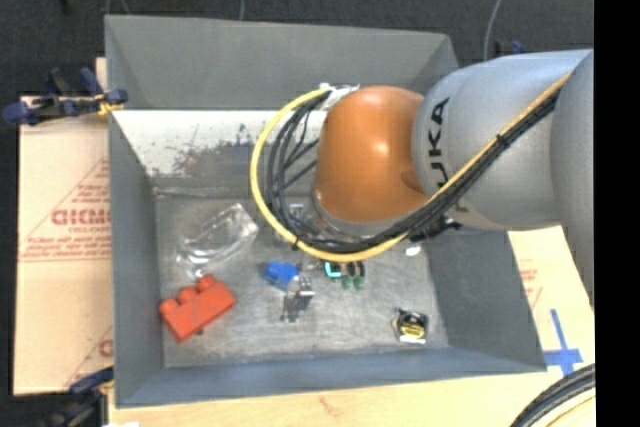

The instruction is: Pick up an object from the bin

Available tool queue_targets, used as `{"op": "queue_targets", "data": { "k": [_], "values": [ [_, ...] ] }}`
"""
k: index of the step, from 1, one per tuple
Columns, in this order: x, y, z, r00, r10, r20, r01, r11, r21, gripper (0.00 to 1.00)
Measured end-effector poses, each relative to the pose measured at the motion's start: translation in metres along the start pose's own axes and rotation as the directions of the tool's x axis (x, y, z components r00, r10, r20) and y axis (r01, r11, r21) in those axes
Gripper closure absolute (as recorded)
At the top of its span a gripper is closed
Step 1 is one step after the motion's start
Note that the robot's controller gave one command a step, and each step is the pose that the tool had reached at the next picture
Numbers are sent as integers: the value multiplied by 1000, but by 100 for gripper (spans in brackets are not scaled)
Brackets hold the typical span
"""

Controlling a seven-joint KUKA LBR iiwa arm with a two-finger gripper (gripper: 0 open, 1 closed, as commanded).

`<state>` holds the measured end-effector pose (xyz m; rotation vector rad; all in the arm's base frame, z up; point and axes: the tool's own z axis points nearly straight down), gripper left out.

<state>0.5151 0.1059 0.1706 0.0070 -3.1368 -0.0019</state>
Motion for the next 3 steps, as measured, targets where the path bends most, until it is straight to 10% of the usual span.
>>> {"op": "queue_targets", "data": {
  "k": [1, 2, 3],
  "values": [
    [-35, -22, 88, 982, -187, 2, 187, 982, 4, 0],
    [-36, -20, 85, 983, -184, 6, 184, 983, 0, 100],
    [-44, -24, -61, 988, -156, 17, 156, 988, 4, 100]
  ]
}}
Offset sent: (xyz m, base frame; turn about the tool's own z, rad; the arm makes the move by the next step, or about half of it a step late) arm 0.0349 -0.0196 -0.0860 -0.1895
